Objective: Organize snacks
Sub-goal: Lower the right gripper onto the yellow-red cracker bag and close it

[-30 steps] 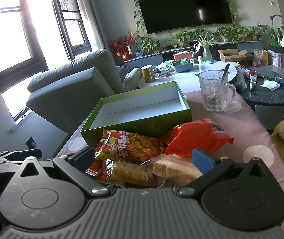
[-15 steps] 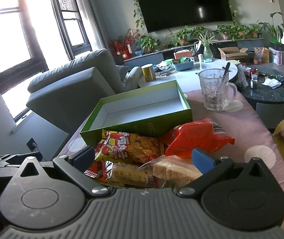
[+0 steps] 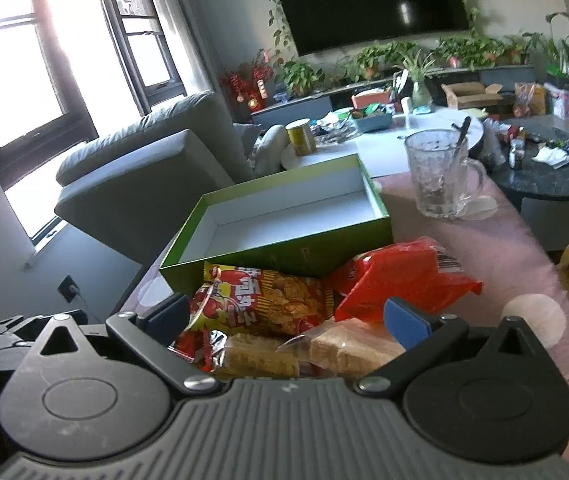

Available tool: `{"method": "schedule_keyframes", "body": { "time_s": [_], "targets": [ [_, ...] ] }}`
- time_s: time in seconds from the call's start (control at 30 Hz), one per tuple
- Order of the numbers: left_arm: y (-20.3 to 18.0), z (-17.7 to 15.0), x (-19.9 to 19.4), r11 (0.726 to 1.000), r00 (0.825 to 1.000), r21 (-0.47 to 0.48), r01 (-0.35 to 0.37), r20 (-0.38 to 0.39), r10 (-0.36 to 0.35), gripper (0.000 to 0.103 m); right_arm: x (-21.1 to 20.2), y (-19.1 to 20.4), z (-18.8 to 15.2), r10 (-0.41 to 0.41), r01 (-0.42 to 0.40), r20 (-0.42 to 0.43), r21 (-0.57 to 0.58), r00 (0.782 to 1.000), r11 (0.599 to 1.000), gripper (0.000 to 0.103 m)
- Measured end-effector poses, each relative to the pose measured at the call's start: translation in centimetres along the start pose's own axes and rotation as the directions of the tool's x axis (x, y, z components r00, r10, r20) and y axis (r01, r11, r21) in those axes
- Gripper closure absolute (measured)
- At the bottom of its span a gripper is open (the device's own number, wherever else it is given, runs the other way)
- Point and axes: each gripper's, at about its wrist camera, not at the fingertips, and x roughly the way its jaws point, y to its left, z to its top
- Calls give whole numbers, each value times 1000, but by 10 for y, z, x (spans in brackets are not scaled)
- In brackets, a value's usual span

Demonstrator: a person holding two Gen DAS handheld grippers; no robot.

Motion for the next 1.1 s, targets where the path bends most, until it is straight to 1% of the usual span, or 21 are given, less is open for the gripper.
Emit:
{"method": "schedule_keyframes", "body": {
  "time_s": [0.17, 0.27, 0.4, 0.6, 0.7, 0.9, 1.0, 1.1],
  "targets": [
    [1, 5, 10, 1000, 1000, 8, 4, -13, -4, 11, 10, 3, 6, 11, -11, -19, -19, 1000, 1000, 25],
    [-1, 9, 17, 1000, 1000, 18, 20, -17, -19, 14, 19, 3, 13, 51, -51, -48, -2, 998, 999, 25],
    [-4, 9, 28, 998, 997, 28, 55, -47, -53, 18, 40, -3, 27, 136, -126, -110, 89, 985, 988, 25],
    [-7, 8, 42, 996, 994, 46, 73, -79, -70, 20, 73, 3, 33, 156, -134, -203, 118, 967, 984, 25],
    [-5, 9, 47, 996, 993, 42, 82, -89, -78, 22, 87, 6, 32, 156, -126, -250, 130, 956, 983, 25],
    [-2, 13, 55, 995, 991, 31, 92, -101, -89, 24, 106, -4, 26, 115, -68, -314, 154, 942, 986, 25],
    [-3, 14, 60, 995, 990, 35, 93, -108, -89, 24, 106, -10, 27, 94, -47, -317, 153, 944, 987, 25],
    [-5, 14, 64, 994, 989, 41, 98, -114, -93, 24, 103, -15, 29, 25, 14, -308, 125, 951, 992, 25]
  ]
}}
